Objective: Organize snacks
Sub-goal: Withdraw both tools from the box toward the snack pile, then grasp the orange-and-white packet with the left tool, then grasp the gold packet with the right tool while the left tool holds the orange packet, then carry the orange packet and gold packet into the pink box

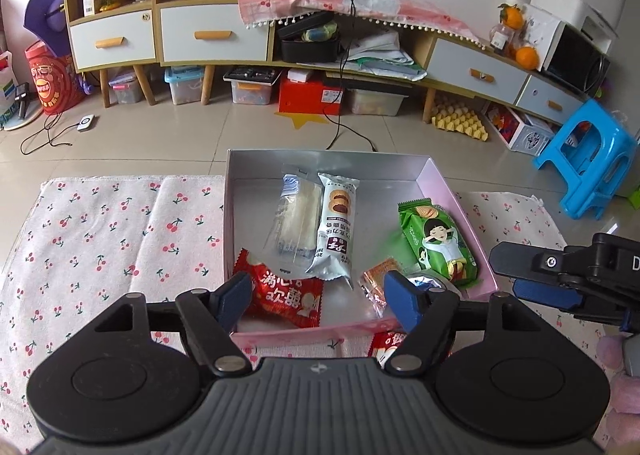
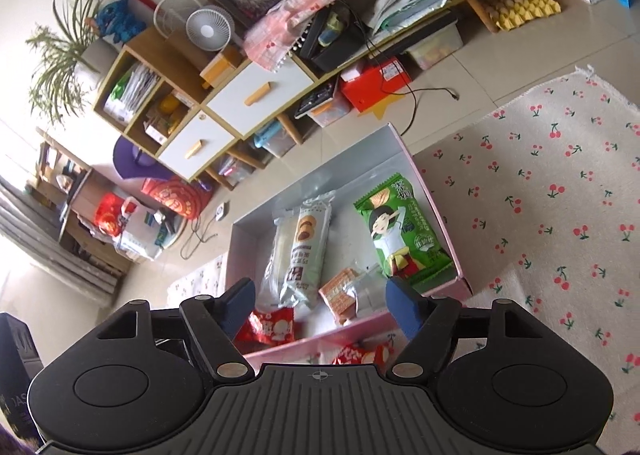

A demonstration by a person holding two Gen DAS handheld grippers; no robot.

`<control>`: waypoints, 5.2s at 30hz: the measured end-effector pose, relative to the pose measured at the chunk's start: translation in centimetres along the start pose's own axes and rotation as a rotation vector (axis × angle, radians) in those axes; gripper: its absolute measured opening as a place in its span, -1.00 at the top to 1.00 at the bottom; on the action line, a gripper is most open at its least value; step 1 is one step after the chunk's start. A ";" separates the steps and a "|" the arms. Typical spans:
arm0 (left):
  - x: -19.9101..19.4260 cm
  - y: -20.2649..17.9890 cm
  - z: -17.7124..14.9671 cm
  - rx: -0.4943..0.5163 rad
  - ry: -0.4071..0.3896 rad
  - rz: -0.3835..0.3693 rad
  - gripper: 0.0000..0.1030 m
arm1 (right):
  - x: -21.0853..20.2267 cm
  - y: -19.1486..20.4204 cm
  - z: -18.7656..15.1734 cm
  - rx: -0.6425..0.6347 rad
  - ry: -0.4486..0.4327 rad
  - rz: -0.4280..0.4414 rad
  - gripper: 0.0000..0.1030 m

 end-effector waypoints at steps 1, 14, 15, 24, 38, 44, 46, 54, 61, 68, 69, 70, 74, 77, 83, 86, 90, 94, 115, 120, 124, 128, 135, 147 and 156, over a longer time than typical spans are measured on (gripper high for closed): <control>-0.3 0.0 -0.2 0.001 -0.005 0.000 -0.47 | -0.3 0.2 -0.1 -0.003 -0.003 -0.003 -0.53; -3.2 1.0 -3.9 0.029 -0.009 0.061 -0.97 | -3.4 2.3 -3.9 -0.137 0.011 -0.051 -0.77; -3.4 1.2 -4.3 0.028 -0.009 0.068 -0.98 | -3.5 2.4 -4.3 -0.152 0.013 -0.055 -0.77; -3.7 2.4 -7.9 0.003 -0.015 0.057 -0.99 | -3.8 1.4 -6.8 -0.212 -0.015 -0.081 -0.77; -3.8 1.8 -12.5 0.104 -0.006 -0.057 -0.99 | -3.5 1.0 -10.6 -0.420 0.043 -0.069 -0.78; -3.6 0.6 -14.5 0.128 0.039 -0.142 -0.99 | -2.6 0.6 -12.0 -0.452 0.088 -0.078 -0.78; -3.4 0.0 -15.2 0.151 0.063 -0.168 -0.98 | -2.2 0.5 -12.7 -0.487 0.101 -0.096 -0.78; -2.7 -2.0 -17.5 0.270 0.120 -0.201 -0.85 | -0.7 1.1 -16.1 -0.641 0.177 -0.104 -0.78; -2.8 -1.8 -17.7 0.268 0.132 -0.213 -0.62 | 0.2 1.5 -16.8 -0.668 0.168 -0.107 -0.77; -2.8 -1.4 -17.4 0.231 0.137 -0.219 -0.45 | 0.4 2.1 -16.2 -0.679 0.135 -0.110 -0.76; -2.8 -1.4 -17.3 0.222 0.141 -0.221 -0.44 | 0.5 2.2 -16.3 -0.684 0.134 -0.109 -0.75; -2.8 -1.3 -17.3 0.212 0.146 -0.225 -0.44 | 0.7 2.3 -16.3 -0.690 0.135 -0.109 -0.73; -2.9 -0.9 -17.0 0.180 0.154 -0.222 -0.30 | 0.7 2.7 -16.4 -0.722 0.119 -0.114 -0.72; -2.9 -0.6 -16.8 0.171 0.152 -0.210 -0.09 | 0.8 2.9 -16.6 -0.739 0.120 -0.112 -0.57; -2.9 -0.1 -16.6 0.172 0.148 -0.184 0.18 | 0.9 3.1 -16.5 -0.742 0.108 -0.118 -0.38; -2.9 0.0 -16.5 0.170 0.148 -0.183 0.21 | 0.9 3.1 -16.3 -0.739 0.105 -0.124 -0.23; -2.9 0.2 -16.4 0.167 0.148 -0.167 0.26 | 0.7 3.2 -16.2 -0.750 0.105 -0.126 -0.09; -2.8 1.1 -16.2 0.165 0.151 -0.106 0.26 | 0.4 3.4 -16.4 -0.787 0.103 -0.136 0.02; -3.8 2.7 -15.2 0.035 0.170 -0.135 0.31 | -1.4 3.3 -15.4 -0.639 0.169 -0.118 0.27; -4.3 2.6 -14.7 0.010 0.161 -0.152 0.31 | -2.4 3.0 -14.1 -0.532 0.165 -0.092 0.27; -4.6 2.3 -14.1 -0.007 0.155 -0.172 0.31 | -3.2 2.9 -12.9 -0.474 0.149 -0.077 0.27; -5.1 2.1 -13.2 -0.013 0.131 -0.182 0.31 | -3.7 2.9 -11.5 -0.433 0.125 -0.074 0.28; -5.2 1.8 -11.4 -0.040 0.093 -0.187 0.31 | -4.0 2.6 -9.4 -0.354 0.081 -0.079 0.28; -4.8 1.5 -7.2 -0.099 0.013 -0.188 0.31 | -4.5 3.5 -4.6 -0.246 -0.040 -0.063 0.29; -1.7 1.6 -2.2 -0.098 -0.049 -0.141 0.30 | -2.9 3.5 -0.4 -0.175 -0.114 -0.068 0.29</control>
Point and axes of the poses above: each gripper's, at about its wrist camera, not at the fingertips, and x roughly the way its jaws point, y to its left, z to its top, the point moved 10 cm from there along x, roughly the way its jaws point, and after that the axes turned 1 degree about -z, right-handed, at the moved point
